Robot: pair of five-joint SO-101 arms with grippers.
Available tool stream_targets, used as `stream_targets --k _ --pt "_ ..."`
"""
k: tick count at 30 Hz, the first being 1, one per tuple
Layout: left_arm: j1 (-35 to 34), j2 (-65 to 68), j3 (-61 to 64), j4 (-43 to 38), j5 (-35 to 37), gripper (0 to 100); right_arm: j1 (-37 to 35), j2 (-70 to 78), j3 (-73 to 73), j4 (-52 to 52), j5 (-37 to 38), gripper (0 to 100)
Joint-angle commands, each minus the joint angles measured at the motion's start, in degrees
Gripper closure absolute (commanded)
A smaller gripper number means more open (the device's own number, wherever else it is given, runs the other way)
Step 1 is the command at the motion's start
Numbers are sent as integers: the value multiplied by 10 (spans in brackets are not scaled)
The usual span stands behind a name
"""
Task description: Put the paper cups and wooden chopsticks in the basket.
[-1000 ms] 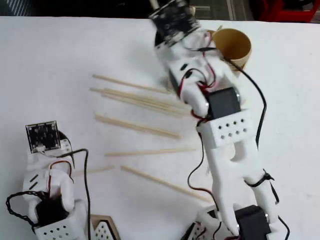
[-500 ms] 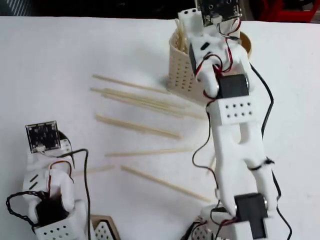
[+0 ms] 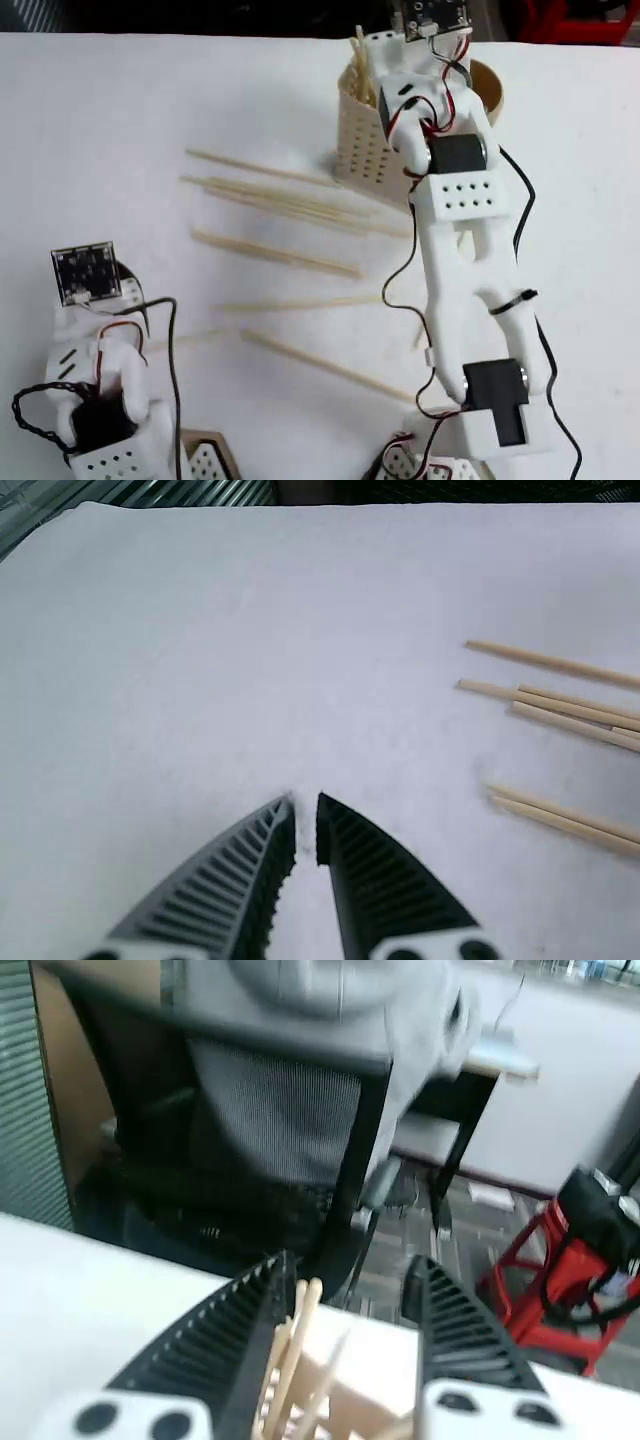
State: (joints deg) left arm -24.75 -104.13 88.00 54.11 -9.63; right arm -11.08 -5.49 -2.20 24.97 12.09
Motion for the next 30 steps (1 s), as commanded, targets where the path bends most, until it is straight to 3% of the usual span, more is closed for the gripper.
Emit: stream_targets --k 1,6,13,19,24,30 --pt "-2 -7 -4 -14 4 941 2 -82 -21 81 0 859" --pt "-2 -7 -4 -14 4 941 3 -159 -20 221 1 977" --pt "-2 -7 -4 -14 2 940 5 -205 -19 403 1 979" --pt "0 -7 -12 -29 -22 940 8 -210 -17 494 1 979" --pt "46 -5 -53 3 -70 940 8 -237 69 496 -4 979" --pt "113 -4 -103 57 -142 940 53 -295 251 379 -5 975"
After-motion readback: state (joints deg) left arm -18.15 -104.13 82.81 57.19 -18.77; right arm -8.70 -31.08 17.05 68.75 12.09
